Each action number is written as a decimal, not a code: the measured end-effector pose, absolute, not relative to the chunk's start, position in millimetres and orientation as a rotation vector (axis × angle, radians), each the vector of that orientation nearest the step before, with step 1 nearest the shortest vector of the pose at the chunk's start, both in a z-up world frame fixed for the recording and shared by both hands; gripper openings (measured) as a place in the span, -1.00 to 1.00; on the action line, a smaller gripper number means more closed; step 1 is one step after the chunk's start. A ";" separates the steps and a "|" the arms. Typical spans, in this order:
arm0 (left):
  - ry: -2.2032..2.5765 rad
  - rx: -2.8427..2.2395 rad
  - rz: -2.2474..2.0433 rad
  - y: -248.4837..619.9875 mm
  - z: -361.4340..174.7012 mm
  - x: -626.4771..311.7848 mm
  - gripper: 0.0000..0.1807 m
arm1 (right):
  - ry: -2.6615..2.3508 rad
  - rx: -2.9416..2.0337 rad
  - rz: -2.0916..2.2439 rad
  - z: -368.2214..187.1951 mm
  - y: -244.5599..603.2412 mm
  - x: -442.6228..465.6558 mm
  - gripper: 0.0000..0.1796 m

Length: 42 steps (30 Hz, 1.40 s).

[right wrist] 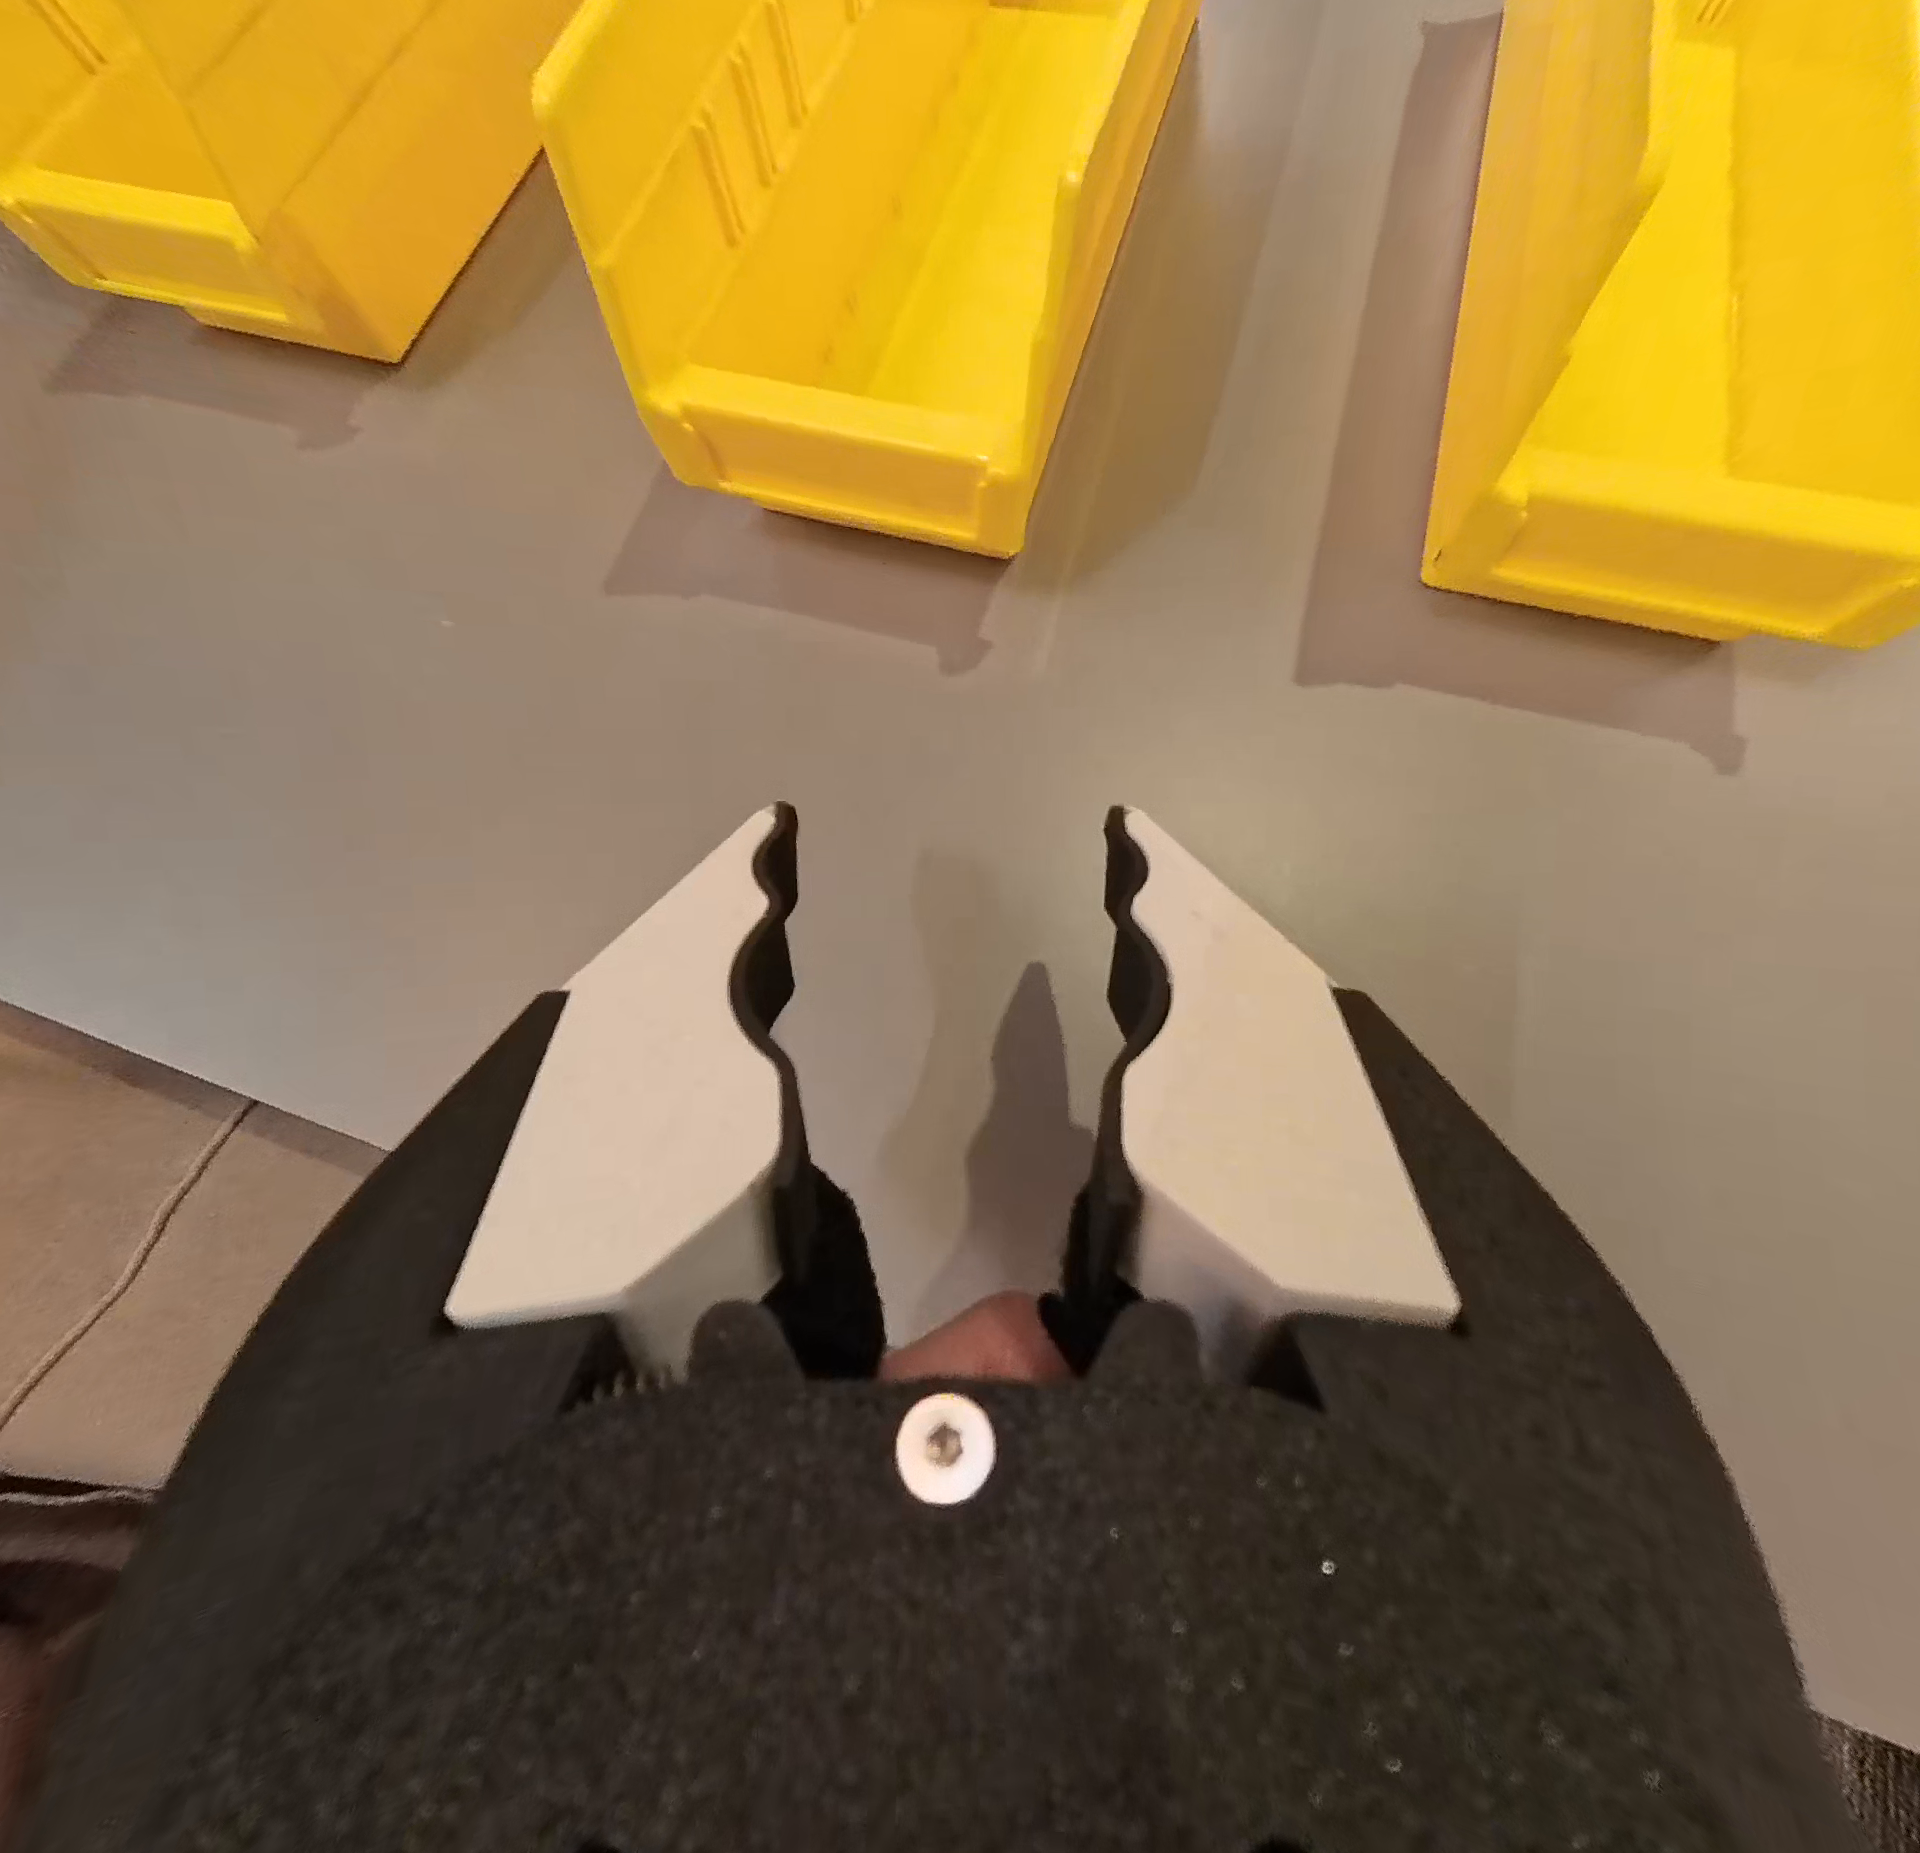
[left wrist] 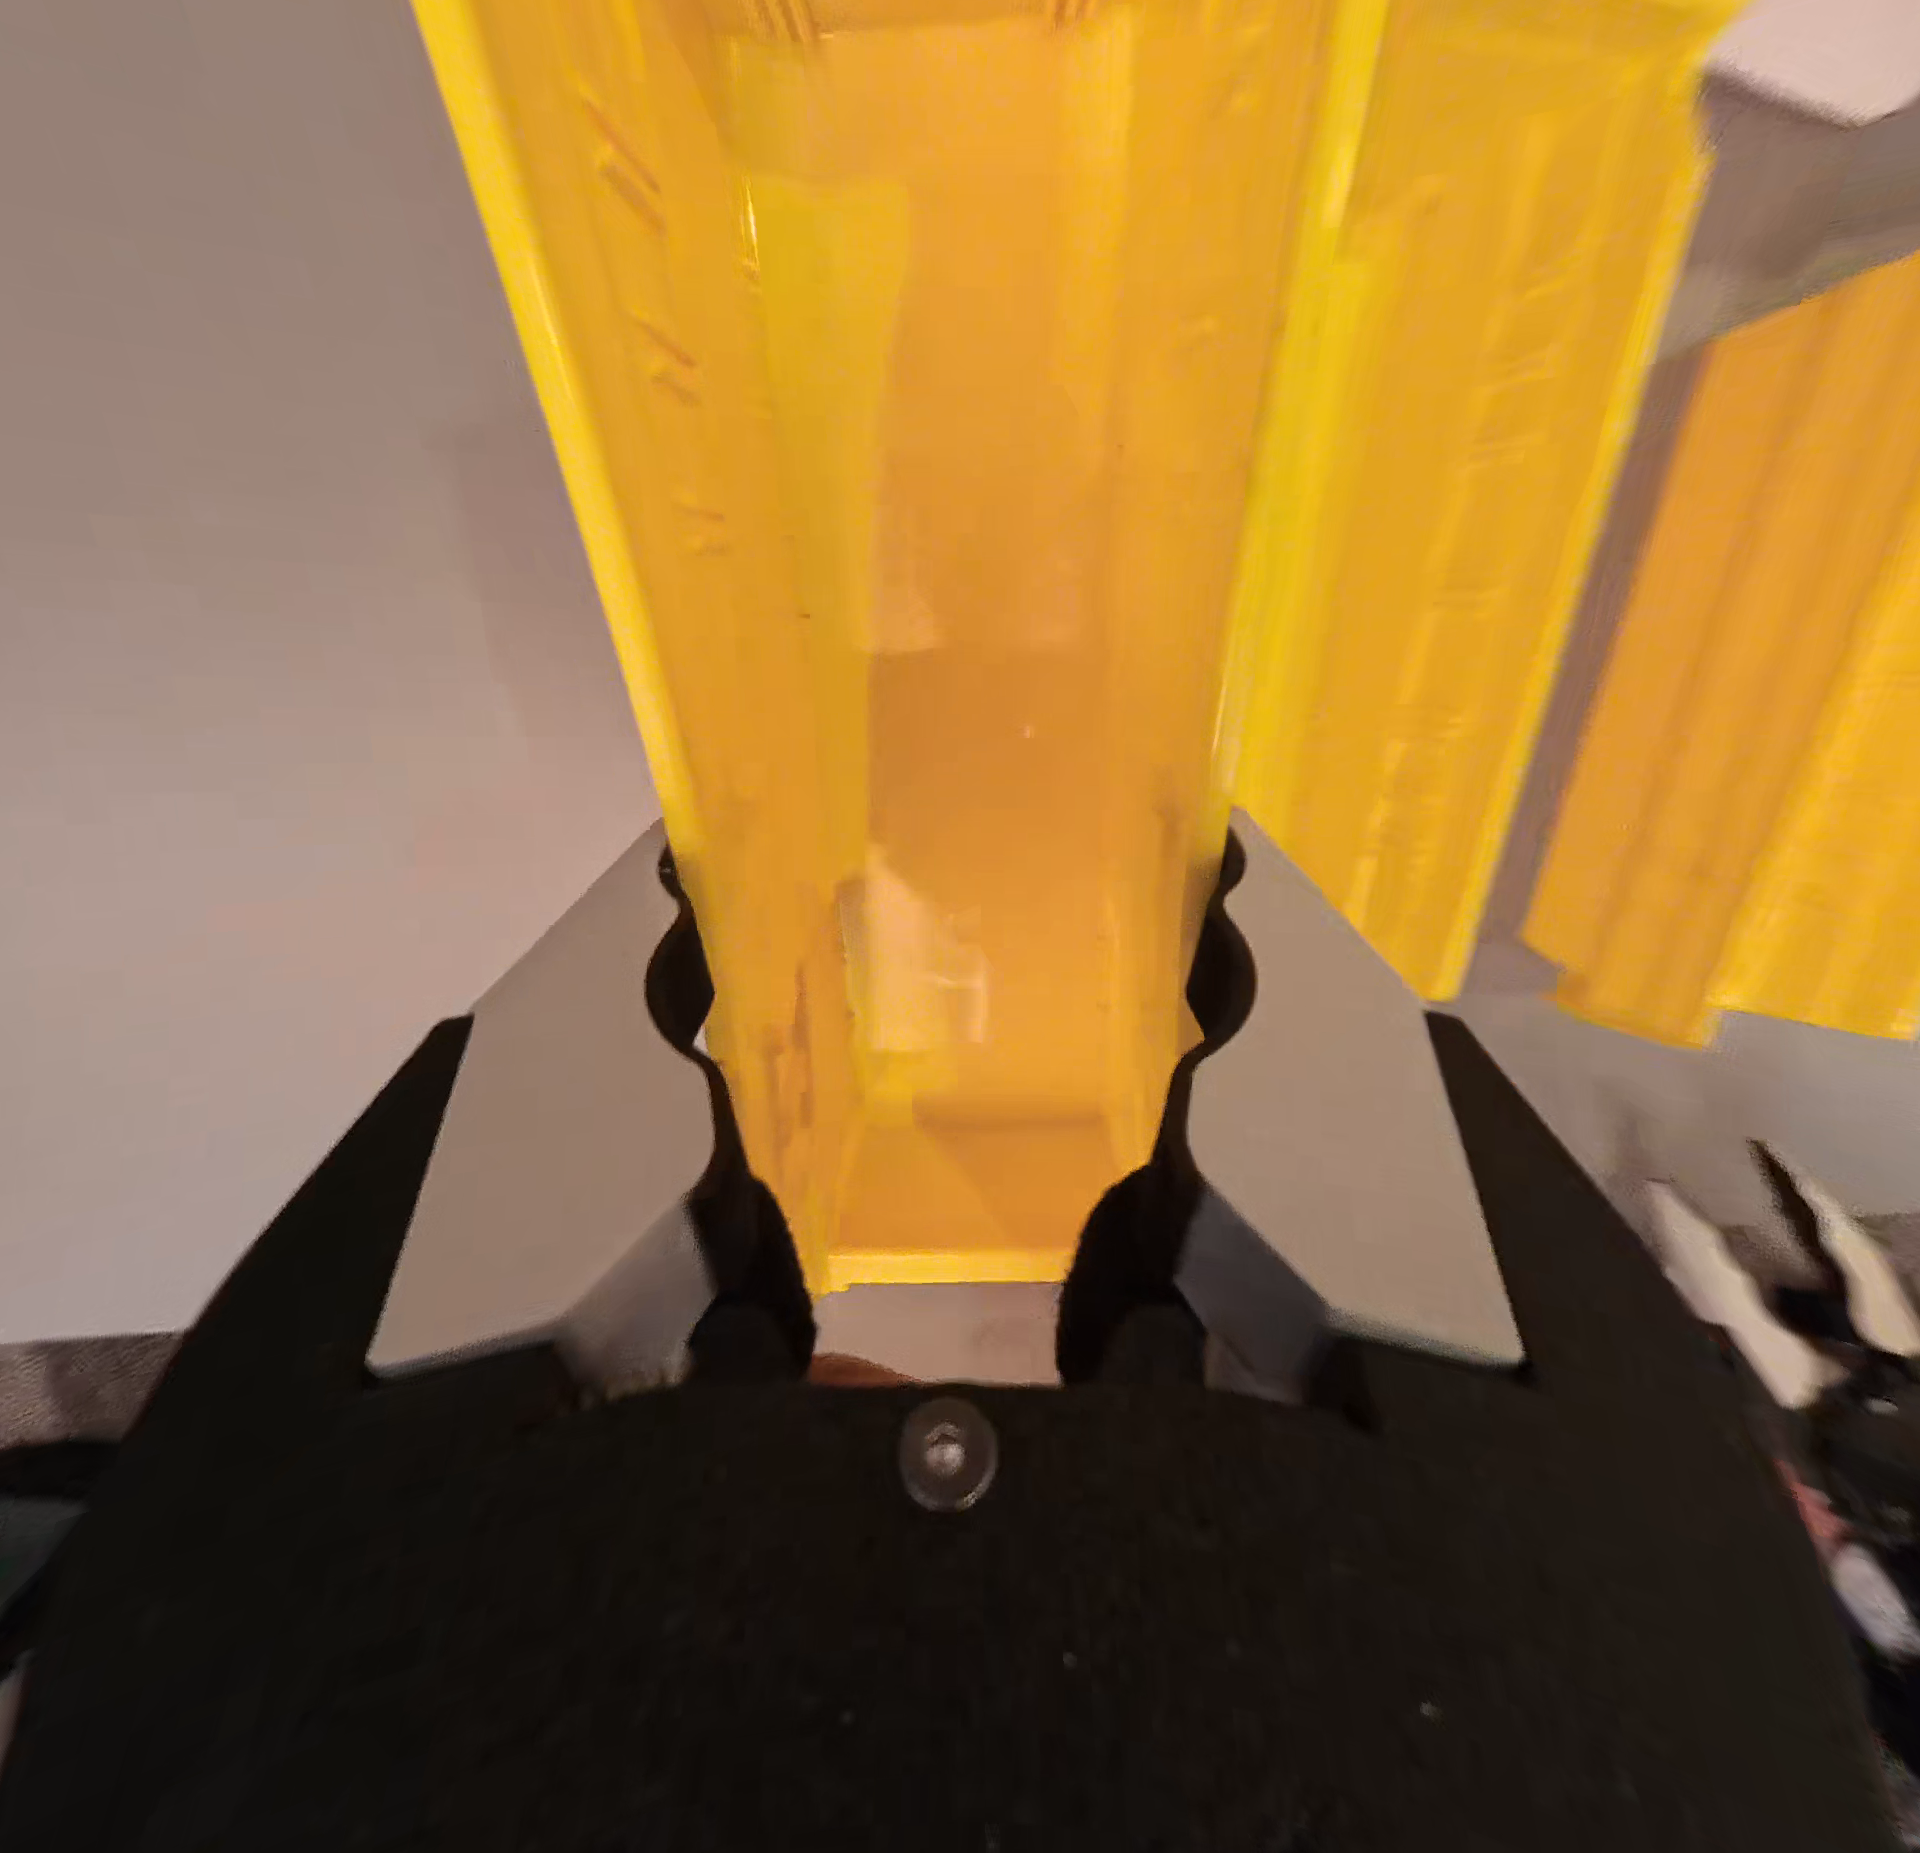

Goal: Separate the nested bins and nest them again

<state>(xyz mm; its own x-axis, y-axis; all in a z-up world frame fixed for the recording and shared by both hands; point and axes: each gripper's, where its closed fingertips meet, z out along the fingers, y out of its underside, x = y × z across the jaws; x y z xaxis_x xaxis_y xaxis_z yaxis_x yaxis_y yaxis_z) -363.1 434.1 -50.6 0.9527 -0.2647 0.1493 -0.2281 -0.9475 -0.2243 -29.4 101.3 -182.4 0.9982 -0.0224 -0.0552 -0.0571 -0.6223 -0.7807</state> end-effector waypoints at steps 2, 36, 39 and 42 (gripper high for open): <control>0.376 -2.868 -0.316 429.0 -30.3 -334.2 0.03 | 0.047 -2.216 0.051 -176.9 103.5 -32.0 -0.34; 0.486 -2.905 -0.197 341.1 -101.9 -17.7 0.07 | 0.073 -2.146 0.180 -157.0 103.9 -30.6 -0.34; 0.490 -2.877 -0.150 344.2 -114.0 -14.6 0.06 | 0.068 -2.154 0.180 -159.2 104.0 -31.6 -0.34; 0.510 -2.874 -0.118 341.1 -128.0 -12.2 0.08 | 0.062 -2.165 0.185 -161.7 103.6 -33.3 -0.34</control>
